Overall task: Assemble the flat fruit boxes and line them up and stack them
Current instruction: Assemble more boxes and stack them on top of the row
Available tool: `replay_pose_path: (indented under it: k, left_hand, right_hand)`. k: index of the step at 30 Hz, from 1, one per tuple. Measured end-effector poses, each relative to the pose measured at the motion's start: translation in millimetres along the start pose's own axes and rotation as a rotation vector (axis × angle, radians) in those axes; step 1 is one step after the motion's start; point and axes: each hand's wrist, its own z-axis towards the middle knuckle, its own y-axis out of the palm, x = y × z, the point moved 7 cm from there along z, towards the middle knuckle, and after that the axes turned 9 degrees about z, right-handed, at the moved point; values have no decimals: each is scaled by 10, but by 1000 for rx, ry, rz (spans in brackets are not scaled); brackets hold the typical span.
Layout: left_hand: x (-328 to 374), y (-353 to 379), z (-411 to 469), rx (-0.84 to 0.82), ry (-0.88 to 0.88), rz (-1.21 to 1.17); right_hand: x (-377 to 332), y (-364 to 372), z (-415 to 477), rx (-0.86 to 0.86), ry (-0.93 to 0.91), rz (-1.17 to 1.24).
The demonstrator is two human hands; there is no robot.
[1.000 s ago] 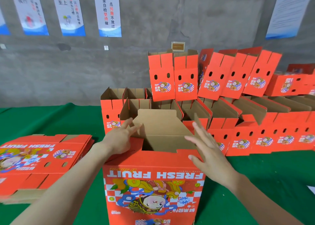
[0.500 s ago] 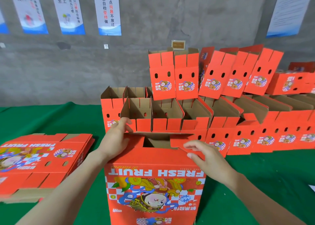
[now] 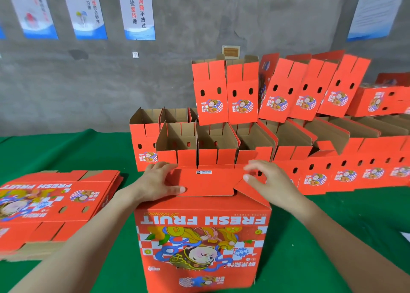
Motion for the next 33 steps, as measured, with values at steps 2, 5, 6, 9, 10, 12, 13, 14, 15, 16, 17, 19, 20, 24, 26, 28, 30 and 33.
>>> replay_pose_path:
  k: [2,5,6,9,10,12,13,14,15,16,17,19,20,24,26,28,30,33]
  left_hand:
    - [17,25,1,-36,-21,34]
    - [45,34,2,-55,-53,67]
    - [67,32,5,-60,-61,87]
    - [165,40,-5,-61,-83,189]
    - [193,48,-14,-54,-97,226]
    - [222,68,-35,-37,-130,278]
    - [226,74,-45,-30,-139,293]
    - [223,77,-48,-28,-143,301]
    - [218,78,-49,-29,-142,301]
    - [217,75,-51,-29,-137,298]
    - [214,69,-51,-28,-130,288]
    - [205,41,-51,-14,-119,231]
    - [191,13,-49,7,-113,164]
    - [37,-158,-113,140,-121,-267]
    - [-87,-193,-194,182,-166,-516]
    - [-192,-137,-295,166,-230,-638]
    - [-271,-7,-399,81,-293,-634]
    - [-383,136,-633,-45,-453,-594]
  right_hand:
    - [118,107,144,-122,126,-50]
    - [276,320,234,-236,271,-73]
    - [313,367,250,-236,300,-98]
    - [353,426,286,-208,355,-190]
    - [358,437,290,-211,364,-213]
    - [360,442,290,-211,363,-245]
    - [356,439,285,-209,358,-257]
    - [355,436,279,-207,353,-263]
    - [355,434,270,-208,350,-266]
    - [356,434,261,-210,346,-269]
    - [356,433,255,-213,343,-272]
    - [357,432,241,-224,336,-275]
    - [358,433,234,-230,332,-268]
    - [367,402,195,-217,339,-200]
    - [377,386,172,-206,343,-179]
    - [380,395,153,-205,341,-127]
    - [403,387,127,-163,371,70]
    - [603,311,-44,71,572,633]
